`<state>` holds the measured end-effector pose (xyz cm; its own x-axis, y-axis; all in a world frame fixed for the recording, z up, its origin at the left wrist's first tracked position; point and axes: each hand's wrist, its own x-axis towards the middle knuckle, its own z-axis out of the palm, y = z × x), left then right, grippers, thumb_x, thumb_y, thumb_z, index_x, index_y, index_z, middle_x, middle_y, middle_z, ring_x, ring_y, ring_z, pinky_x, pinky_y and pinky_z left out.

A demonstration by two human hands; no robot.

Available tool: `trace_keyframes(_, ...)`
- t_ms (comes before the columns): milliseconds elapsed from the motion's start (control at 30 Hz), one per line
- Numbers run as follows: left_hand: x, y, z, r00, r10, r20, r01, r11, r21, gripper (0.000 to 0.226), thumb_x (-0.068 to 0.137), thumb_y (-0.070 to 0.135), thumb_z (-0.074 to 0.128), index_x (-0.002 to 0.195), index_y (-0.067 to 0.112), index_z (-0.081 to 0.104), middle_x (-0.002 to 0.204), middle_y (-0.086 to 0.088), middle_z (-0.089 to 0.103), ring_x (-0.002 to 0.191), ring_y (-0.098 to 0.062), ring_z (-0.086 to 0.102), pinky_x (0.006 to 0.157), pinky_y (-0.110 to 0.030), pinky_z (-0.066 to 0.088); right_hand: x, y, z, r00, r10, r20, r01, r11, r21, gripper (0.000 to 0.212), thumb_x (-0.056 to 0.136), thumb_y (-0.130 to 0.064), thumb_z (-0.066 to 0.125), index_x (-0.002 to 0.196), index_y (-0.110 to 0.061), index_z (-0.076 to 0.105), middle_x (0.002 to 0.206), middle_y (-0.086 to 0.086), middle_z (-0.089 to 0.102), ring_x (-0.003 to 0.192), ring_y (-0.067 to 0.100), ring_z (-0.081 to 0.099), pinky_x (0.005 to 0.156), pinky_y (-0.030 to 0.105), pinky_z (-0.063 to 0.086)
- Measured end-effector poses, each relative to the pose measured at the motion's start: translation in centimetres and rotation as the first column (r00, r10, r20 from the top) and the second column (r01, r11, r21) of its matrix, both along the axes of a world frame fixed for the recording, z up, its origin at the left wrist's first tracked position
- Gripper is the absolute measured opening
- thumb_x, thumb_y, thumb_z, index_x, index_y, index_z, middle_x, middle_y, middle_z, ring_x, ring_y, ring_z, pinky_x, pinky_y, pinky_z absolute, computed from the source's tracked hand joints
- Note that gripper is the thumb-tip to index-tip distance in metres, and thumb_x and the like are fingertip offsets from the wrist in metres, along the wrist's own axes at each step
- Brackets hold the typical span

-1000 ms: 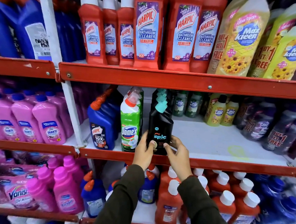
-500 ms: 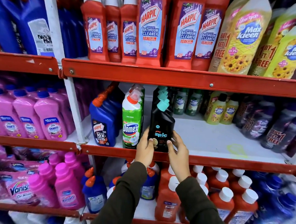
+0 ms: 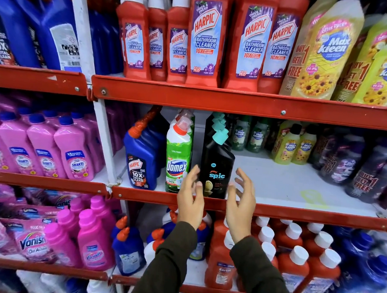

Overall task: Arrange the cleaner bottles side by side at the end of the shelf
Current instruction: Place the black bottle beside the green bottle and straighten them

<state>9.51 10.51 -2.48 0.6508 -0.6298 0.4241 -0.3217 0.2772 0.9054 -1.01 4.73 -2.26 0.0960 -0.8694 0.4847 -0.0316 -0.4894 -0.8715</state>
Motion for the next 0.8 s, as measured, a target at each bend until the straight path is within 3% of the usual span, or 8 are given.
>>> trace_keyframes(67,0.3,1.4,0.5,0.987,0.16,0.019,-0.155,0.976,-0.155,0.037,0.101,0.006,0.042,0.136,0.016,0.052,0.132,0.002,0.06,0.126,-0.006,0.056,0.103,-0.016,0.044,0.6,1.5,0.2,0.998,-0.022,0.06,0.028,0.995,-0.098,0.031,0.103,-0.017,0.05,0.133,-0.021,0.059,0.129,-0.004,0.061,0.121,0.014,0.06,0.103,0.04,0.053)
trace_keyframes(133,1.6,2.3,0.8,0.972,0.236,0.009,-0.227,0.944,-0.24,0.036,0.103,0.011,0.039,0.137,0.013,0.05,0.134,-0.001,0.057,0.129,-0.009,0.053,0.108,-0.02,0.042,2.0,3.1,0.3,0.994,0.1,0.037,-0.096,0.991,-0.09,0.032,0.105,-0.02,0.047,0.134,-0.02,0.06,0.132,-0.005,0.063,0.123,0.012,0.061,0.104,0.034,0.052)
trace_keyframes(233,4.1,2.4,0.9,0.975,0.212,-0.068,-0.221,0.959,-0.178,0.048,0.101,0.028,0.034,0.147,0.016,0.038,0.151,0.001,0.042,0.141,-0.005,0.038,0.116,-0.021,0.03,4.8,5.2,-0.1,0.928,0.372,0.029,-0.372,0.92,0.122,0.043,0.107,-0.027,0.041,0.149,-0.022,0.046,0.15,-0.011,0.051,0.134,-0.012,0.047,0.108,0.009,0.04)
trace_keyframes(333,6.1,2.3,0.9,0.972,0.078,-0.221,-0.093,0.994,-0.059,0.059,0.097,0.046,0.03,0.152,0.024,0.029,0.162,0.004,0.028,0.147,-0.006,0.027,0.123,-0.031,0.021,7.6,5.9,-0.5,0.888,0.454,0.077,-0.457,0.848,0.27,0.052,0.107,-0.037,0.034,0.157,-0.025,0.03,0.156,-0.015,0.036,0.124,-0.031,0.036,0.098,-0.008,0.029)
trace_keyframes(467,8.3,1.4,0.0,0.952,-0.083,-0.294,0.092,0.996,0.019,0.064,0.091,0.062,0.032,0.147,0.031,0.039,0.155,0.004,0.043,0.143,-0.01,0.039,0.124,-0.045,0.027,9.8,5.4,-0.6,0.881,0.438,0.182,-0.474,0.829,0.297,0.064,0.093,-0.057,0.035,0.152,-0.031,0.032,0.157,-0.006,0.041,0.134,-0.008,0.043,0.114,0.016,0.03)
trace_keyframes(567,8.8,1.1,-0.5,0.959,-0.111,-0.262,0.126,0.991,0.042,0.062,0.09,0.063,0.032,0.143,0.033,0.043,0.149,0.002,0.05,0.14,-0.014,0.045,0.121,-0.048,0.032,10.5,4.4,-1.1,0.872,0.44,0.213,-0.487,0.824,0.29,0.054,0.103,-0.049,0.035,0.151,-0.024,0.041,0.148,-0.003,0.055,0.129,-0.007,0.054,0.105,0.012,0.044)
trace_keyframes(700,8.5,1.5,-0.4,0.971,-0.112,-0.209,0.126,0.991,0.055,0.065,0.09,0.066,0.03,0.145,0.033,0.039,0.151,0.002,0.047,0.141,-0.013,0.042,0.121,-0.048,0.03,10.6,4.1,-1.2,0.877,0.429,0.216,-0.477,0.835,0.275,0.052,0.104,-0.045,0.035,0.15,-0.023,0.043,0.147,-0.001,0.057,0.134,0.004,0.054,0.115,0.026,0.039)
trace_keyframes(800,8.4,2.1,-0.2,0.978,-0.114,-0.177,0.128,0.989,0.071,0.067,0.089,0.067,0.031,0.147,0.032,0.038,0.154,0.004,0.044,0.144,-0.011,0.038,0.123,-0.047,0.028,10.6,4.7,-0.9,0.898,0.403,0.177,-0.438,0.859,0.265,0.05,0.104,-0.046,0.036,0.15,-0.026,0.042,0.152,-0.005,0.051,0.13,-0.007,0.051,0.109,0.01,0.037)
